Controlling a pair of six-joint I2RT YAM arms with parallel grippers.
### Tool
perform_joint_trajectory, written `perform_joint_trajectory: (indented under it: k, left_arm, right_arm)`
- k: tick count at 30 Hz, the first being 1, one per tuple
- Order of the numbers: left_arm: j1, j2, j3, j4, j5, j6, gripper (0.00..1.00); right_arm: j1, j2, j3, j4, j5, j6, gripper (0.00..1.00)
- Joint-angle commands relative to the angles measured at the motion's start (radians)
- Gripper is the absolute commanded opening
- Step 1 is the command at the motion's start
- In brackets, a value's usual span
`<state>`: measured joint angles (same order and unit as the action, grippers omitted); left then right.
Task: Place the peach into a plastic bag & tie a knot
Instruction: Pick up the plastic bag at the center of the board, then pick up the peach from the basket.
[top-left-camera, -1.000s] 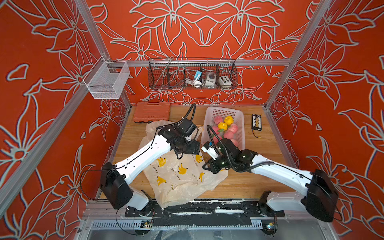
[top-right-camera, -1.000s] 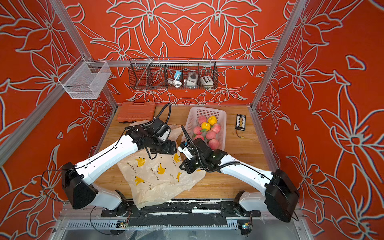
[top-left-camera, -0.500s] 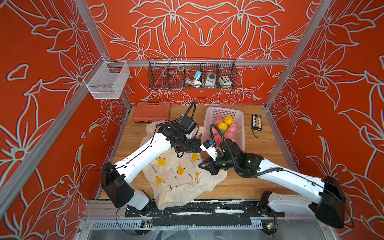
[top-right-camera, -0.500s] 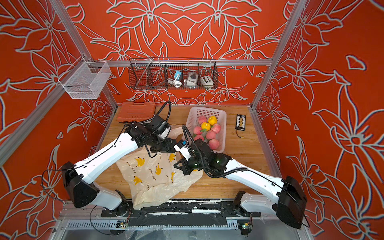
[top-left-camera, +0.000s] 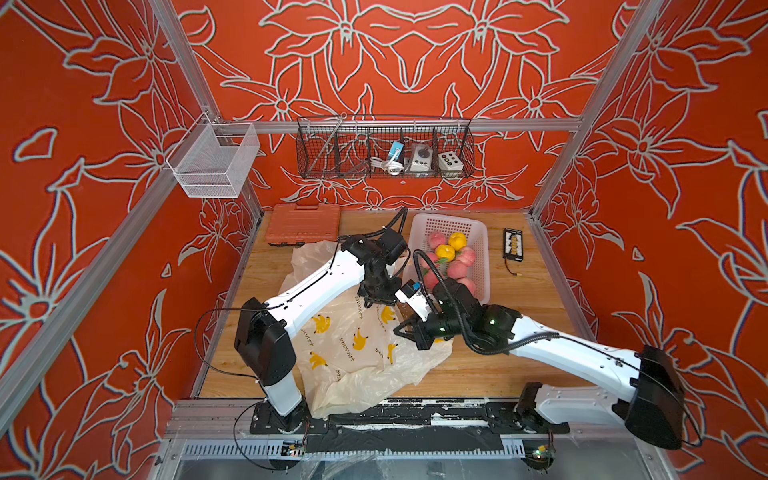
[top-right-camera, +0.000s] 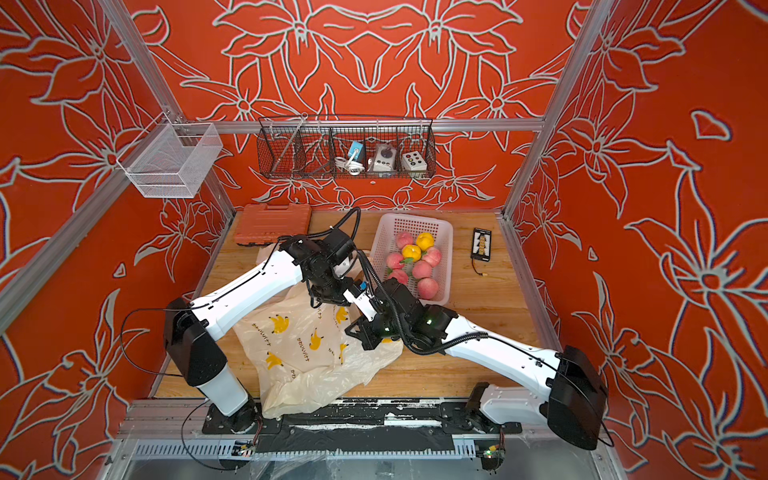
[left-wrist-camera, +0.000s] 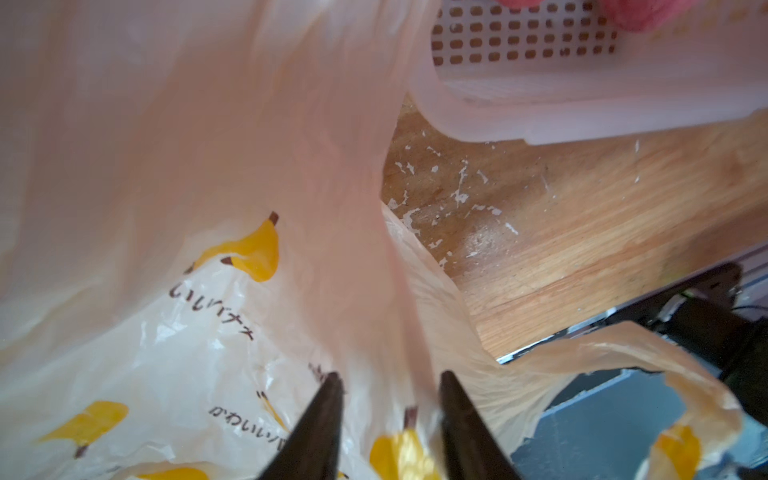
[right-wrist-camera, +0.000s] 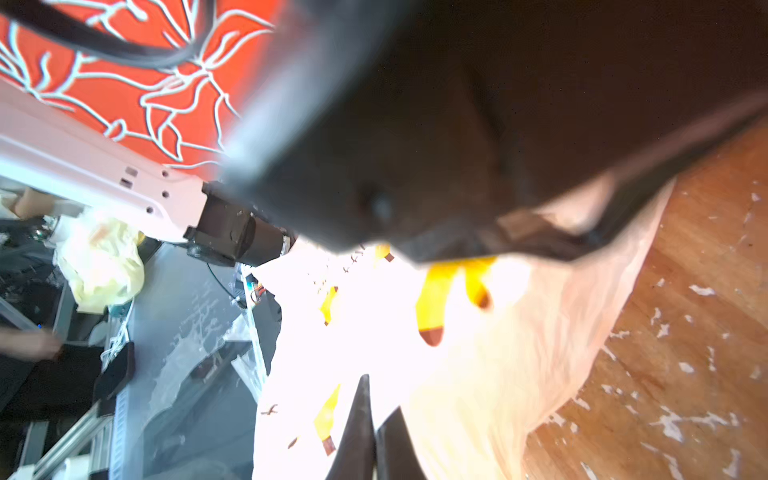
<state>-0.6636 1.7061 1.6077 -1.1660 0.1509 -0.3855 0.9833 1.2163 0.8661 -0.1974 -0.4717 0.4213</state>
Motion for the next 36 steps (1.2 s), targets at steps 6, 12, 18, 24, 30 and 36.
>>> perform_joint_trajectory:
  k: [6, 12, 18, 24, 30, 36]
  left_arm:
    - [0.059, -0.139, -0.025, 0.11, 0.082, 0.097, 0.0]
    - [0.085, -0.288, -0.045, 0.206, 0.209, 0.223, 0.0]
    - [0.085, -0.414, -0.07, 0.2, 0.378, 0.417, 0.0]
    - [0.198, -0.498, -0.178, 0.172, 0.29, 0.546, 0.0]
    - [0.243, -0.582, -0.272, 0.361, 0.418, 0.55, 0.0]
    - [0.243, -0.592, -0.359, 0.48, 0.527, 0.518, 0.0]
  right_arm:
    - [-0.058, -0.114, 0.003, -0.008, -0.034, 0.072, 0.47]
    - [-0.341, -0.252, 0.044, -0.101, -0.123, 0.193, 0.57]
    - [-0.569, -0.08, 0.314, -0.508, 0.184, 0.135, 0.57]
    - [-0.572, 0.189, 0.441, -0.626, 0.427, 0.065, 0.68]
    - [-0.572, 0.359, 0.481, -0.608, 0.538, 0.044, 0.82]
    - [-0.587, 0.583, 0.622, -0.628, 0.581, 0.02, 0.94]
